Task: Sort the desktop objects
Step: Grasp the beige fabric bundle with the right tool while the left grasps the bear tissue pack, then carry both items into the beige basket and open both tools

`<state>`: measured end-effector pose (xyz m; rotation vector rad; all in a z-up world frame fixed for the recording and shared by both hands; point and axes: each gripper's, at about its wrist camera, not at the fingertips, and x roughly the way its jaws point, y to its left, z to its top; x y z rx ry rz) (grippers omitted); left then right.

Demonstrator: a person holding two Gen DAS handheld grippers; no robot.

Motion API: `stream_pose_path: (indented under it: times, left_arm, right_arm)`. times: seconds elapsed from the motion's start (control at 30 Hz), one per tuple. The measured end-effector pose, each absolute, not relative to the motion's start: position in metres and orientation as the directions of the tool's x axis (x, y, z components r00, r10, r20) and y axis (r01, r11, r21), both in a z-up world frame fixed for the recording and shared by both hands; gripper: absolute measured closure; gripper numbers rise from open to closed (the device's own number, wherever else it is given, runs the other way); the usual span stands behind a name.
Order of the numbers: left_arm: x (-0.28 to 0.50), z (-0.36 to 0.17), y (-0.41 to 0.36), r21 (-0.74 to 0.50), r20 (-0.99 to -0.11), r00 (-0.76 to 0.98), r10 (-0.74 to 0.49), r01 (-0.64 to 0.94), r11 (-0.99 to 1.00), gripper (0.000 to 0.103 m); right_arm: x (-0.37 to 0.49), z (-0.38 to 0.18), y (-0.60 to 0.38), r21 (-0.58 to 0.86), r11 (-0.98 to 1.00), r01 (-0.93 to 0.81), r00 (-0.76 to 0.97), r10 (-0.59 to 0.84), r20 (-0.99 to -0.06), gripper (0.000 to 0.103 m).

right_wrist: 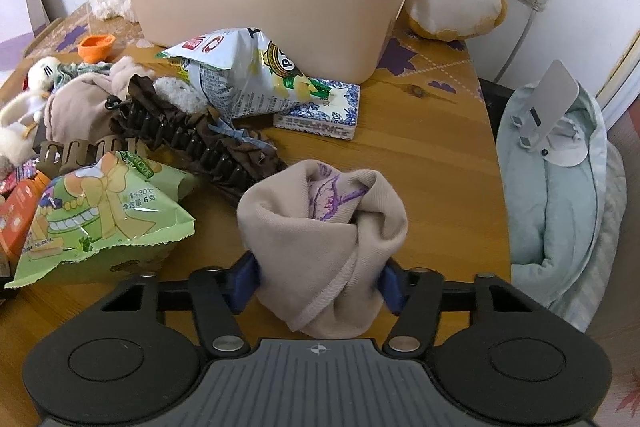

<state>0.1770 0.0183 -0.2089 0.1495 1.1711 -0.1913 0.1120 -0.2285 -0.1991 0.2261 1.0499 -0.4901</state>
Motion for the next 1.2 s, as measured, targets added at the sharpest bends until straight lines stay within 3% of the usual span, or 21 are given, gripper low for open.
stream_pose_path:
  times: [0.17, 0.3, 0.73, 1.2]
  left_arm:
    - [0.171, -0.209, 0.02, 0.017, -0.92, 0.384, -0.077, 0.236, 0.972, 0.051]
    - [0.166, -0.207, 0.021, 0.006, -0.916, 0.391, -0.087, 0.23, 0.973, 0.052]
    - [0.16, -0.168, 0.016, -0.057, -0.874, 0.46, -0.157, 0.225, 0.973, 0.052]
    - [0.207, -0.104, 0.009, -0.037, -0.764, 0.618, -0.186, 0.246, 0.969, 0.052]
  right_arm:
    - [0.104, -0.196, -0.227, -0.038, 0.864, 0.503, 0.419, -0.282, -0.863, 0.072]
    - [0.097, -0.193, -0.222, -0.034, 0.868, 0.494, 0.427, -0.277, -0.861, 0.08]
    - [0.068, -0.16, -0.207, -0.04, 0.861, 0.507, 0.478, -0.32, -0.818, 0.082]
    - [0.096, -0.096, -0.226, -0.086, 0.87, 0.486, 0.586, -0.398, -0.706, 0.082]
